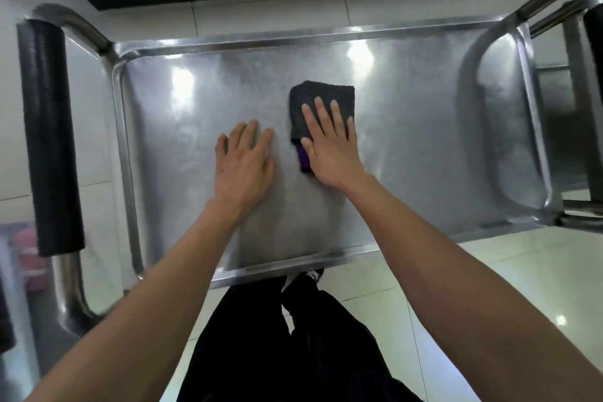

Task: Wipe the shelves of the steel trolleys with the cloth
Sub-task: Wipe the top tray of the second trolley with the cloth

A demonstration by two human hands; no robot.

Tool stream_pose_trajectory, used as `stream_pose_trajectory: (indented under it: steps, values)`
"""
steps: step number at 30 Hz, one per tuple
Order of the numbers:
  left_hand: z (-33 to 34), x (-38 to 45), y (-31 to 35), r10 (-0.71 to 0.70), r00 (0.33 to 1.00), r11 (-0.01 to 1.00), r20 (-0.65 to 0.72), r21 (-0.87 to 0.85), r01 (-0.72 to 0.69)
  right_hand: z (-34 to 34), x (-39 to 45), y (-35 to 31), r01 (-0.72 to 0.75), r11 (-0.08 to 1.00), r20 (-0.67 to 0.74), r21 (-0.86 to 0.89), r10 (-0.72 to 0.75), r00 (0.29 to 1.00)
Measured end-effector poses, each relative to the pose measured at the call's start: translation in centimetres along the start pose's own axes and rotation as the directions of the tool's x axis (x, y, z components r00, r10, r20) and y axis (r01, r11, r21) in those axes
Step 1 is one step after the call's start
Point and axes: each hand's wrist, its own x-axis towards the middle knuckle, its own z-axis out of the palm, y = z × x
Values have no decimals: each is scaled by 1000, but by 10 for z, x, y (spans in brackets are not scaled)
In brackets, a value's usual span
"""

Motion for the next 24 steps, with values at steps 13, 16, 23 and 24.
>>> stream_pose_trajectory:
  steps: [13, 16, 23, 24]
  values:
    - [17, -119, 45, -51, 996, 998, 75, -17, 52, 85, -199, 6, 104, 995, 22, 11, -104, 994]
    - [19, -129, 43, -71, 994, 997, 77, -10, 72, 89, -211, 5, 123, 992, 11, 26, -123, 992]
    - [4, -104, 19, -93, 994, 995, 56, -14, 94, 85, -185, -8, 133, 990, -1, 38, -133, 991]
    - [0, -96, 14, -97, 993, 995, 60, -13, 98, 84, -175, -13, 135, 990, -7, 39, -134, 991]
